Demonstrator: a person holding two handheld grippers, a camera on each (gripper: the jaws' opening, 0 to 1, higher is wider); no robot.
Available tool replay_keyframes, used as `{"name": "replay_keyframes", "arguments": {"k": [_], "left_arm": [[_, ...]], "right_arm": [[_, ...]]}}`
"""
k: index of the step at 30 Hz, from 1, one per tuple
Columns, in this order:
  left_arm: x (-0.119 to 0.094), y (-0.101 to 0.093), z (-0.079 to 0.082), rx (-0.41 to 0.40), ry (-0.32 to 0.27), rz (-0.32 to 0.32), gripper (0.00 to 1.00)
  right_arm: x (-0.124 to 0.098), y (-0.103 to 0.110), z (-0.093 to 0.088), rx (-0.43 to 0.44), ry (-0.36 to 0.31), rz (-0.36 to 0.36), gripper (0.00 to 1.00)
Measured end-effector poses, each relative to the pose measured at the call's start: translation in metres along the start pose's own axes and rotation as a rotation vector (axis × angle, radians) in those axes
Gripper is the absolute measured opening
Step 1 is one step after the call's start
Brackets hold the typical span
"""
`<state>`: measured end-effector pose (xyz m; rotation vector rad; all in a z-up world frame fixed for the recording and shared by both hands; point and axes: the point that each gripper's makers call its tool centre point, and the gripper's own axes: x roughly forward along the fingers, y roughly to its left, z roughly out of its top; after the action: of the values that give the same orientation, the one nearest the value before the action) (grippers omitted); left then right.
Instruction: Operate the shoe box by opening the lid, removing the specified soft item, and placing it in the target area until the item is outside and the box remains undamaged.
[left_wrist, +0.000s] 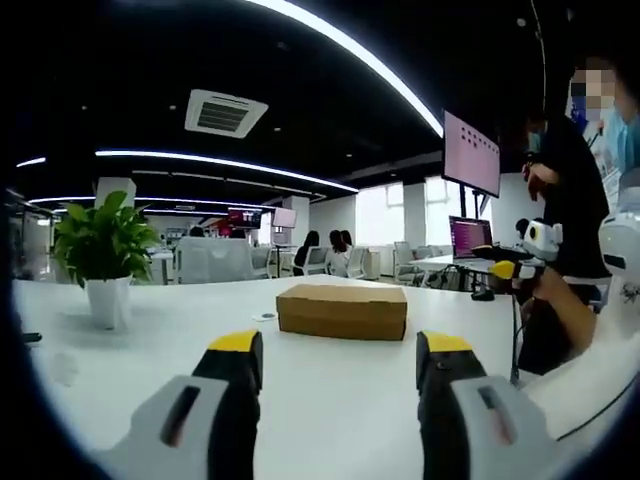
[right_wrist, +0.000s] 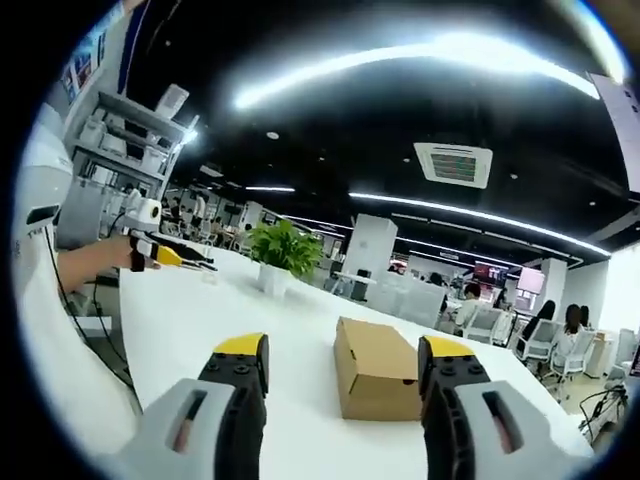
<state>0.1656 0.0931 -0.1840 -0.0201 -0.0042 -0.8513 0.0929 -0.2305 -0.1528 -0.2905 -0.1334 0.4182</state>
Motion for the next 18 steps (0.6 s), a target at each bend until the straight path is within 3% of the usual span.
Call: {"name": "replay_keyframes", "arguments": {"k": [7, 13, 16, 18], "left_arm": [[0.003, -0.004, 0.002, -0.018, -0.014, -0.016, 0.68], [0.003, -0.003, 0.001, 0.008, 0.001, -0.004, 0.65], [0.003, -0.002, 0.0, 0.008, 0.008, 0.001, 0.64], [0.003, -0.002, -0.001, 0.01, 0.012, 0.001, 0.64]], "right_arm": [[0.0, -0.005, -0.007, -0.025, 0.036, -0.026, 0.59], [0.0, -0.005, -0.008, -0.05, 0.043, -0.033, 0.59], [-0.002, -0.015, -0.014, -0.088, 0.092, -0.089, 0.52], [-0.002, -0.017, -0.013, -0.07, 0.083, -0.099, 0.51]]}}
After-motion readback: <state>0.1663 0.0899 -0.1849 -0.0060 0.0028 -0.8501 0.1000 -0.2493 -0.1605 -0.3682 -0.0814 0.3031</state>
